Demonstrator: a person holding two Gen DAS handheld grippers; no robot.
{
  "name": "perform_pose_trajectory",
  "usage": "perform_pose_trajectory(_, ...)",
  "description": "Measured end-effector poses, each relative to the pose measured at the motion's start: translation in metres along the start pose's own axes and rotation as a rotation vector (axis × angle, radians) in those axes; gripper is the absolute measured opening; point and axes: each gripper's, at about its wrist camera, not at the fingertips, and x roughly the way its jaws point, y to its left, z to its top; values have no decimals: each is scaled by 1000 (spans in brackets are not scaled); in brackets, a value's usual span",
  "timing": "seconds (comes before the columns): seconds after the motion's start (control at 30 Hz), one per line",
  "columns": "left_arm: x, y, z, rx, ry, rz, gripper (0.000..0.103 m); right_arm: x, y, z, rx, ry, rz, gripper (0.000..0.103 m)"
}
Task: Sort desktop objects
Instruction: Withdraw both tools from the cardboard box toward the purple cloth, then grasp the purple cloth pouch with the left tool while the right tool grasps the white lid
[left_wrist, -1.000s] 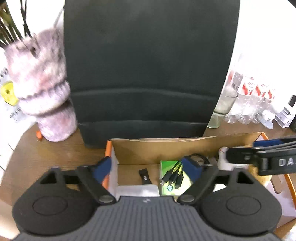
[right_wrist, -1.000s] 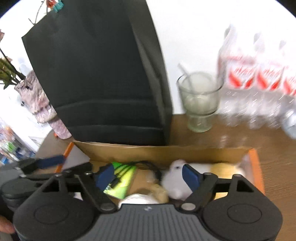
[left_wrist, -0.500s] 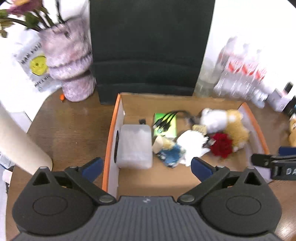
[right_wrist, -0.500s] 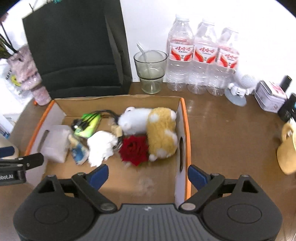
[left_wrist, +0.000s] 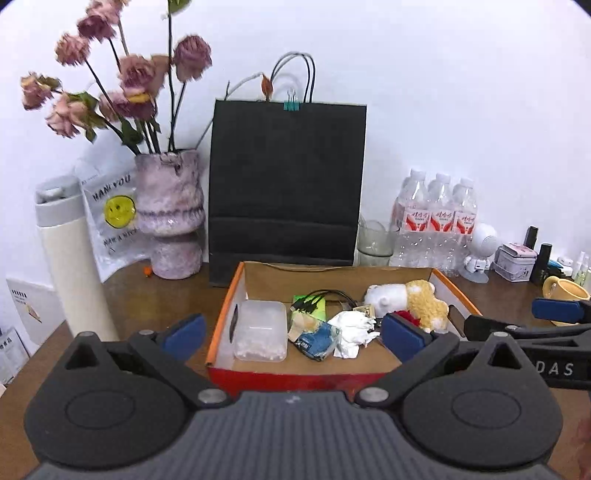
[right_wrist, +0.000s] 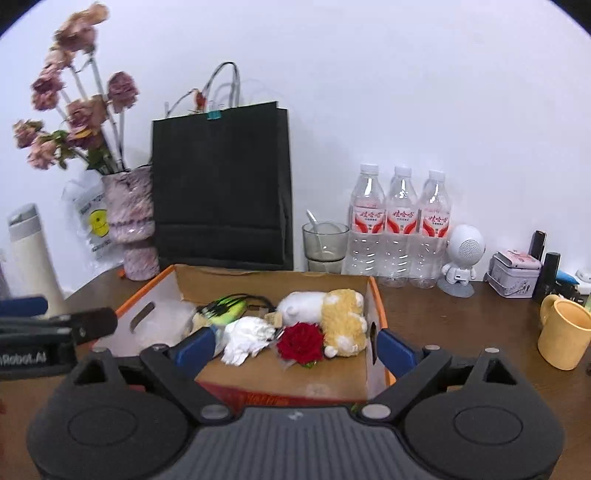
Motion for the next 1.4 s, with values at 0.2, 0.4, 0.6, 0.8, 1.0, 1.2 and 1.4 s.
perform_pose_trajectory(0.2,-46,2,-8,25,-34,-12,103,-42,5,-16,24,-48,40,95)
perform_pose_trajectory(0.4,-108,4,-32,105,-105,22,103,-95,15,-48,65,-95,101,101)
perform_pose_trajectory(0.6,-159,15,-103,164,-100,-19,103,-157,27,-107,24,-92,164,103)
perform_pose_trajectory(0.8,-173,26,-137,121,-41,-70,103,-177,37,-158,-44,-64,144,103)
perform_pose_trajectory(1.0,-159,26,-142,93,11,-36,103,-163,38,-158,-24,-1,154,103)
perform_pose_trajectory(1.2,-122,25,-137,87,76,-51,103,-130,22,-143,19,47,204,91)
perform_pose_trajectory(1.4,-82,42,-129,13,145,-45,103,-50,29,-108,52,135,286,73)
